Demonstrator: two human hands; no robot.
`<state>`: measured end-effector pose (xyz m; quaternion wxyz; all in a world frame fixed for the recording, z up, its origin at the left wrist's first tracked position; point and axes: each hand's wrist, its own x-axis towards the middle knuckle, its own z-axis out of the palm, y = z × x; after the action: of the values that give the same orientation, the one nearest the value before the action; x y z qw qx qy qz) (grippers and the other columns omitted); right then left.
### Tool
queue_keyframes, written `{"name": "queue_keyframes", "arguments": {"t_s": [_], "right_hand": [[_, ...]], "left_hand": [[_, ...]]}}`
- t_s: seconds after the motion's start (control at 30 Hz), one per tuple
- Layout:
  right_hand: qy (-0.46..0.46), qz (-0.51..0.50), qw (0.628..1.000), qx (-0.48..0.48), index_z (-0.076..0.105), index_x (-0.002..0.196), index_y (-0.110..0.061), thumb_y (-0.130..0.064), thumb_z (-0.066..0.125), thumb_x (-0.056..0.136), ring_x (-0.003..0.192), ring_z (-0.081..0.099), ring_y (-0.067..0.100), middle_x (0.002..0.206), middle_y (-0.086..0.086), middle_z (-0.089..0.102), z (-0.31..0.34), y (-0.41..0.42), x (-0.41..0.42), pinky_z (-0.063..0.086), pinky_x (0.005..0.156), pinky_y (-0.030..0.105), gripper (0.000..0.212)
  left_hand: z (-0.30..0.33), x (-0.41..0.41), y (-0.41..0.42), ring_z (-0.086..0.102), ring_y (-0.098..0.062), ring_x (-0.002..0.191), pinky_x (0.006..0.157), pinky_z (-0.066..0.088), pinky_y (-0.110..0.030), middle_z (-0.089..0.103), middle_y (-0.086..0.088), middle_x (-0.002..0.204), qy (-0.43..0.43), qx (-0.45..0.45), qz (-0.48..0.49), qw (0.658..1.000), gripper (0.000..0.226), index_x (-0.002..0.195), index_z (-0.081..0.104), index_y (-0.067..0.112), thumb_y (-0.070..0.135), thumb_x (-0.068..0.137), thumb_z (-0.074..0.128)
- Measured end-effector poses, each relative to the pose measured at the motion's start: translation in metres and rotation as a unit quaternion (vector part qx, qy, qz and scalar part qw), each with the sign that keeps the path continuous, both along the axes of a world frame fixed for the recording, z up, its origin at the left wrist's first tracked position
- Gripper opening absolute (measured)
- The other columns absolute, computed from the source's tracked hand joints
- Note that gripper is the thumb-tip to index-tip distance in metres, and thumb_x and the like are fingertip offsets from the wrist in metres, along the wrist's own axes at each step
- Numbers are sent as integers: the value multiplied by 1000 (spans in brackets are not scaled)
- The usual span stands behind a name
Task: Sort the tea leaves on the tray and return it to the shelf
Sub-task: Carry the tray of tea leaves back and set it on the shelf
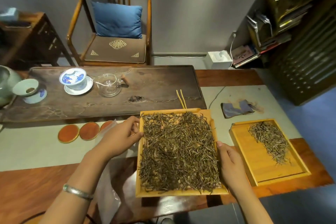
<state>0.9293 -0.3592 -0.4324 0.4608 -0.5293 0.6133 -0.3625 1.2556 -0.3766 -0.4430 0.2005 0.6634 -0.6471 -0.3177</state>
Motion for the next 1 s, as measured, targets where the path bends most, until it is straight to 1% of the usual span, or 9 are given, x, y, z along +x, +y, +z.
{"name": "queue_keyframes", "arguments": {"t_s": [0.07, 0.13, 0.2, 0.37, 0.47, 0.6, 0.8, 0.9, 1.0], "right_hand": [[12, -14, 1000, -22, 62, 75, -20, -22, 38, 100, 66, 58, -9, 66, -18, 67, 10, 4, 8, 40, 61, 4, 35], [15, -26, 999, -24, 66, 81, -20, -23, 38, 101, 72, 60, -7, 72, -17, 70, 16, 8, 15, 41, 64, 4, 34], [18, -39, 999, -27, 66, 80, -18, -23, 39, 100, 70, 61, -7, 71, -15, 69, 21, 13, 22, 40, 62, 4, 34], [17, -71, 997, -41, 61, 71, -22, -22, 40, 101, 57, 55, -9, 56, -19, 64, 30, 21, 42, 37, 53, 3, 37], [18, -86, 995, -43, 67, 74, -15, -21, 40, 101, 57, 58, -8, 61, -11, 67, 36, 24, 48, 38, 52, 4, 38], [6, -104, 994, -32, 70, 76, -10, -24, 41, 100, 61, 62, -2, 67, -3, 71, 41, 28, 52, 42, 55, 7, 40], [1, -130, 991, -22, 67, 68, -12, -26, 40, 100, 55, 60, -1, 60, -4, 69, 48, 36, 47, 41, 52, 8, 45], [-6, -135, 991, -8, 70, 73, -5, -26, 40, 100, 58, 63, 2, 65, 2, 70, 48, 37, 44, 45, 55, 11, 45], [8, -123, 992, 7, 68, 80, 4, -28, 38, 101, 70, 68, 20, 74, 15, 71, 46, 36, 40, 49, 67, 25, 49]], "left_hand": [[9, 9, -6, 60, -1, 65, 59, 43, -15, 67, 6, 82, 4, 19, -19, 1000, 29, 116, 53, 26, 31, 91, 66], [19, 17, -12, 63, -11, 71, 71, 53, -37, 66, 5, 85, 16, 33, -36, 999, 30, 116, 52, 23, 31, 91, 66], [29, 25, -15, 65, -16, 74, 75, 53, -45, 66, 4, 84, 24, 33, -49, 998, 30, 115, 51, 20, 28, 91, 66], [47, 40, -21, 68, -15, 69, 73, 55, -43, 70, 0, 78, 39, 33, -81, 995, 25, 112, 50, 23, 23, 92, 65], [54, 46, -24, 63, -3, 64, 65, 50, -31, 67, 5, 75, 24, 26, -88, 996, 27, 113, 51, 25, 24, 91, 66], [59, 45, -24, 60, 4, 58, 61, 45, -21, 65, 5, 70, 92, 38, -70, 993, 25, 113, 53, 19, 17, 91, 66], [76, 31, -20, 65, -22, 69, 57, 56, -29, 68, -23, 98, 280, 66, -23, 957, 25, 123, 52, 20, 14, 99, 55], [72, 26, -18, 65, -10, 63, 53, 53, -21, 70, -11, 91, 286, 70, -22, 955, 26, 125, 53, 24, 17, 99, 53], [66, 21, -14, 60, -22, 70, 65, 46, -37, 69, -2, 80, 292, 76, -28, 953, 27, 126, 52, 26, 16, 100, 51]]}}
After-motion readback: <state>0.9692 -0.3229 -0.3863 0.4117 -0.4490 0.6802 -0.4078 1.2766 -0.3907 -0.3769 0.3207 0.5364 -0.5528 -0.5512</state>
